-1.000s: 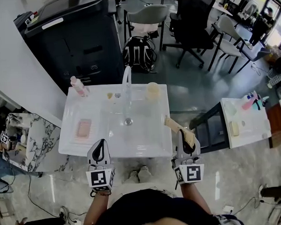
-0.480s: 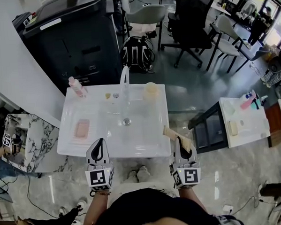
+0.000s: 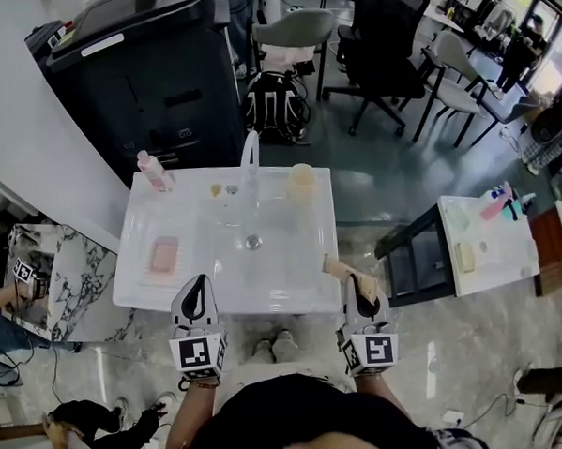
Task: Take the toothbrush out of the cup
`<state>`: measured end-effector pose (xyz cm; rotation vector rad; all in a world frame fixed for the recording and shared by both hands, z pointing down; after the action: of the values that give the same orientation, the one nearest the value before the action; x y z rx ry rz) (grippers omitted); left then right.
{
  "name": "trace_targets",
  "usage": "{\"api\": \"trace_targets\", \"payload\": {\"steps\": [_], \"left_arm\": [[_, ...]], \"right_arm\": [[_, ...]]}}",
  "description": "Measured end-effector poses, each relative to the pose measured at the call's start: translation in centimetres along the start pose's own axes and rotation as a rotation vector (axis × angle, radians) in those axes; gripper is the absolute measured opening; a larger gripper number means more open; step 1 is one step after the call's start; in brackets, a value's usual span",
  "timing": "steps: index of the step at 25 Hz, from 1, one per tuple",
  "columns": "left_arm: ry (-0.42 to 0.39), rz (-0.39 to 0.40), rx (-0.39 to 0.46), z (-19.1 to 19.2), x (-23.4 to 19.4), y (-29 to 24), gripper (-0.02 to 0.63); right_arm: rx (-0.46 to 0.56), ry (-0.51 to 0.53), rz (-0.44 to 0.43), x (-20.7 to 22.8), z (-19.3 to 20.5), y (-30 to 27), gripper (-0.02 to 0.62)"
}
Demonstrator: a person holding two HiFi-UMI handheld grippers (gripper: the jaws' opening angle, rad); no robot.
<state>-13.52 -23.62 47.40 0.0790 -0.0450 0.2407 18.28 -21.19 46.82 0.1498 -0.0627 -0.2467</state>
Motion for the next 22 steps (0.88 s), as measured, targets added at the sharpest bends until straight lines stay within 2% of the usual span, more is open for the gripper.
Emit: {"api": "trace_targets", "payload": {"steps": [22], "left_arm": [[0.001,0.022,0.004,-0.37,-0.06,-0.65,0.003]], "right_arm": [[-0.022,0.000,0.015,0.05,0.24,-0.70,0.034]]}}
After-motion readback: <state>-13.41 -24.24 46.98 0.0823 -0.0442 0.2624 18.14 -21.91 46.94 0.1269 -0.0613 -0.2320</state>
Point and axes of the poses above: the fingertips, and each gripper's own axes: y backward along the fingers, x to its right, z out of its underside, the point moved 4 cm from there along y, backward along the fingers, and after that the axes turned 13 degrees about x, right-handed, at the moved point
